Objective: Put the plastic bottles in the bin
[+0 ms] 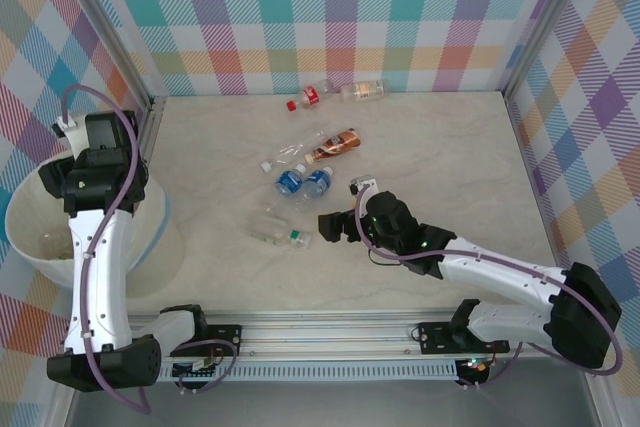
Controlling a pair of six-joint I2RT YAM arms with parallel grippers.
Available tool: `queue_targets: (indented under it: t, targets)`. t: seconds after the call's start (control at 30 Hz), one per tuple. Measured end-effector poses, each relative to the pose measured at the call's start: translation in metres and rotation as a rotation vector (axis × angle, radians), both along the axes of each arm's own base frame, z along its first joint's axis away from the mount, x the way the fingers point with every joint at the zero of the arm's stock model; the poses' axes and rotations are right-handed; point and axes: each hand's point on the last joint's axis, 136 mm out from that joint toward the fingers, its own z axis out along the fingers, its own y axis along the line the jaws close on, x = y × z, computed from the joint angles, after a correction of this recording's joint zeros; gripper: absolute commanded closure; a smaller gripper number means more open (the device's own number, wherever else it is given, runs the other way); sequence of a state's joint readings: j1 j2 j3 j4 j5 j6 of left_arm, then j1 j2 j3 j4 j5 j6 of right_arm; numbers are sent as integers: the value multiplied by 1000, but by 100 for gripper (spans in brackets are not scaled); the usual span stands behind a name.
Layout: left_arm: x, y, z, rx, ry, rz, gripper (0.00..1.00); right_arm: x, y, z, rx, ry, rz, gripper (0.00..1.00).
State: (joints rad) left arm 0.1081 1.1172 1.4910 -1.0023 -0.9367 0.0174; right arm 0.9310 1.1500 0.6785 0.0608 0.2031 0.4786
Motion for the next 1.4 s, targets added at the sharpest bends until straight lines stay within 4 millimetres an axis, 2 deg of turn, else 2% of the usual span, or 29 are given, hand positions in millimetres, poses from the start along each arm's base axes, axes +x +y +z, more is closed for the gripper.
queue_targets:
  t: [0.03, 0.07, 0.17, 0.3, 0.37, 0.57, 0.67, 0.87, 0.93, 1.03, 1.13, 1.27, 1.4]
  targets:
    - [2, -1, 2, -8, -2, -7, 3, 0, 0, -1, -2, 2, 1, 0]
    - [4, -2, 3, -17, -2, -13, 0, 0, 1, -1, -3, 4, 4, 0]
    - [9, -6, 4, -47, -18, -32, 0, 1, 3, -1, -3, 6, 6, 0]
    - [16, -21, 7, -93, -63, -102, 0, 1, 4, 1, 0, 3, 6, 0]
    - [22, -36, 11, -127, -99, -171, 0, 2, 4, 2, 0, 2, 6, 0]
    - [37, -106, 17, -293, -233, -454, 0, 2, 3, 0, -3, 8, 0, 0]
    - [42, -143, 9, -382, -280, -584, 0, 2, 1, -2, -10, 17, -14, 0]
    - [57, -227, -41, -518, -216, -774, 0, 7, -8, -2, -5, 19, -78, 0]
    - [64, -254, -70, -563, -174, -809, 0, 7, -15, 0, 7, 14, -108, 0]
    - [63, -283, -112, -659, -123, -829, 0, 7, -25, 2, 25, 7, -151, 0]
    - [60, -290, -137, -756, -139, -767, 0, 6, -35, -3, 30, 10, -184, 0]
    - [54, -287, -164, -913, -188, -561, 0, 5, -43, -11, 29, 22, -220, 0]
    - [42, -295, -213, -1065, -145, -355, 0, 5, -46, -16, 27, 31, -235, 0]
